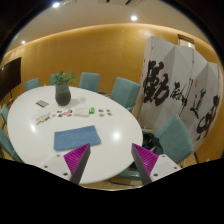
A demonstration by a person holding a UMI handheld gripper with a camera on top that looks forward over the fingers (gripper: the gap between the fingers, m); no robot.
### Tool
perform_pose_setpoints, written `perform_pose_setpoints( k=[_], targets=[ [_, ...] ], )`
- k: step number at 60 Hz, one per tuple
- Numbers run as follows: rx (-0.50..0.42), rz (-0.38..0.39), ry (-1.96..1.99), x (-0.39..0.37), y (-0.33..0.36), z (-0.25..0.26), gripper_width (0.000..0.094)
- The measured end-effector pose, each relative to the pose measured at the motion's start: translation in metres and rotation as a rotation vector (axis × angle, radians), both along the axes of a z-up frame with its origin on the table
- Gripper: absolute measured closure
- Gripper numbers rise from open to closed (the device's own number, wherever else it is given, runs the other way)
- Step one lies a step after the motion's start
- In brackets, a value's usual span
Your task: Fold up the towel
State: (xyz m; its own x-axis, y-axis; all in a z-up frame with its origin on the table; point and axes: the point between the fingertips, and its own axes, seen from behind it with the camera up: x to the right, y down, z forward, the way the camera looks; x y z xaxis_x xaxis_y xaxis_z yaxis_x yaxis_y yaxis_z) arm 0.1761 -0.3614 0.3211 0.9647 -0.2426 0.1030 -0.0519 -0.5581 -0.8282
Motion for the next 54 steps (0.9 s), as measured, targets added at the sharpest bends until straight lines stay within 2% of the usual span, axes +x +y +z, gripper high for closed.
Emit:
perform_pose_setpoints(
  k=[17,24,31,38,48,54],
  targets=[
    [-0.014,-0.030,0.016,0.011,-0.012,-0.013,0.0063],
    [-0.038,0.005,0.032,-0.003,-0.018,-0.040,0.0064],
    [-0.073,0.103,0.072,-0.047,-0.016,-0.081,0.0074],
    [-0.101,0.219,0.153,-0.124,0.011,-0.123,0.0075],
    [-0.117,0.354,0.205,-0.237,0.092,-0.176,0.0072],
    [-0.143,0.397,0.176,-0.280,0.150,-0.215,0.0068]
  ],
)
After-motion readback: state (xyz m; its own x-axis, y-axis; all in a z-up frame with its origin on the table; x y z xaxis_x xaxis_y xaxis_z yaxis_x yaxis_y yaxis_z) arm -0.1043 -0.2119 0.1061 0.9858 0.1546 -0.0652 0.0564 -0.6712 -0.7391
